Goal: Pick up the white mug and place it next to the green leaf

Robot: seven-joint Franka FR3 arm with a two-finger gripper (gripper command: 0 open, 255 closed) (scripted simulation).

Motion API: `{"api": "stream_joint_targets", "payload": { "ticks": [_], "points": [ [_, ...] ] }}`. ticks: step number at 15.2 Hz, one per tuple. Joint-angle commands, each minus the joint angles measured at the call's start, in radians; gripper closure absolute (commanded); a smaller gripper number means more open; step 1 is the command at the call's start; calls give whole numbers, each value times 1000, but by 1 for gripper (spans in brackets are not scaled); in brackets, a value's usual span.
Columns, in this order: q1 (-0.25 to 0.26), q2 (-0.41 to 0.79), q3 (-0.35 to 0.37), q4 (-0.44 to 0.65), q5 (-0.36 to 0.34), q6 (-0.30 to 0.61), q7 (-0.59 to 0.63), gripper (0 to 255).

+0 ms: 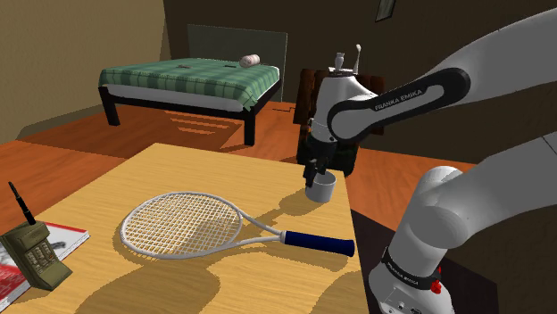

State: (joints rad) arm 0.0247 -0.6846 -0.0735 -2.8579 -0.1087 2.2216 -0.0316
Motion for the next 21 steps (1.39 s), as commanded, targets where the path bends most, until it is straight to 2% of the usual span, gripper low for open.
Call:
{"api": "stream_joint_targets", "payload": {
  "ticks": [1,7,14,15,21],
  "points": [
    [-1,20,-1,-23,-5,43,0,0],
    [-7,92,-7,-61,-14,153,3,0],
    [-7,92,-7,-61,-14,153,3,0],
    [-7,92,-7,-61,-14,153,3,255],
    [-7,92,-7,-61,-14,153,3,255]
  ]
}}
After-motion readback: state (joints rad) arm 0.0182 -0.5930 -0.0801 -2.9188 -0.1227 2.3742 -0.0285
